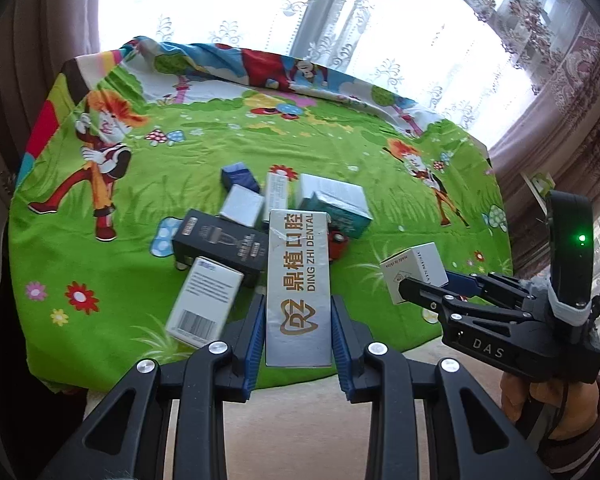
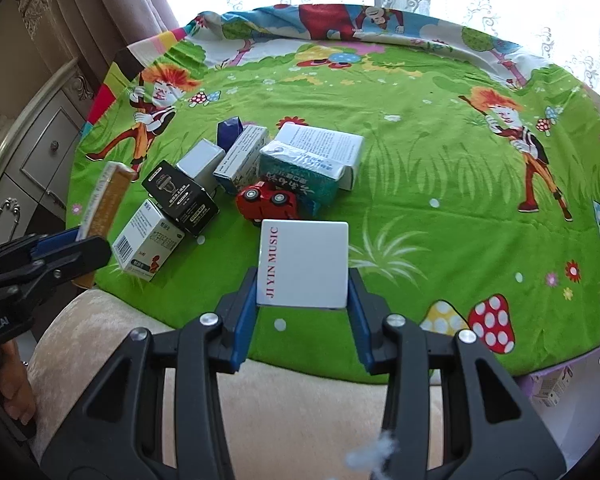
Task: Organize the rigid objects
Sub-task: 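Grasp the DING ZHI DENTAL box with the left gripper while the right gripper grasps the JIYIN MUSIC box, then carry both boxes over the purple-rimmed box and open both grippers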
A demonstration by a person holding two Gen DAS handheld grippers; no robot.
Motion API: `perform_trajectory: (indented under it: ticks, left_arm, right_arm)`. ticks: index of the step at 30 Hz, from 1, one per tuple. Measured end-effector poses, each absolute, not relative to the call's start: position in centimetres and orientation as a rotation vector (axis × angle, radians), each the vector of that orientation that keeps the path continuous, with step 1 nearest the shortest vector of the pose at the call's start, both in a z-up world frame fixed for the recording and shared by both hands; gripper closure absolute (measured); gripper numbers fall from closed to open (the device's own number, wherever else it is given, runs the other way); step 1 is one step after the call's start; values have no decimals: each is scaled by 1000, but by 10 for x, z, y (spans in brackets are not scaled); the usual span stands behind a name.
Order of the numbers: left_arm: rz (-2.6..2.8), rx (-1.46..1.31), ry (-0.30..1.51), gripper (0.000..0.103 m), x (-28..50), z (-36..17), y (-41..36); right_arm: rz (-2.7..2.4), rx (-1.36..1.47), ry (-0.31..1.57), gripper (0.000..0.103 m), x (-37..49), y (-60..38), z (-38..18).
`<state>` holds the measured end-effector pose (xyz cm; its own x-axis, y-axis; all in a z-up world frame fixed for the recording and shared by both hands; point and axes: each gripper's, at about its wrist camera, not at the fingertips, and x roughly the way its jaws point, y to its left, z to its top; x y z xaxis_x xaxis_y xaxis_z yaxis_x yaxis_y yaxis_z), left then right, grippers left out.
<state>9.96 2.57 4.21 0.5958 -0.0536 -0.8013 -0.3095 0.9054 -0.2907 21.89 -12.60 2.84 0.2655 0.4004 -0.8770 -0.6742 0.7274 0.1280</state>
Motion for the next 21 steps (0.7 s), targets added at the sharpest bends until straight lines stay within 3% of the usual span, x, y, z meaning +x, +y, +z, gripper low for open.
perform_trajectory:
  ticks: [21]
  left_arm:
    - [-59, -316, 968, 71, 132, 59, -83]
  right_arm:
    - [631, -118, 1033, 57, 203, -250, 64]
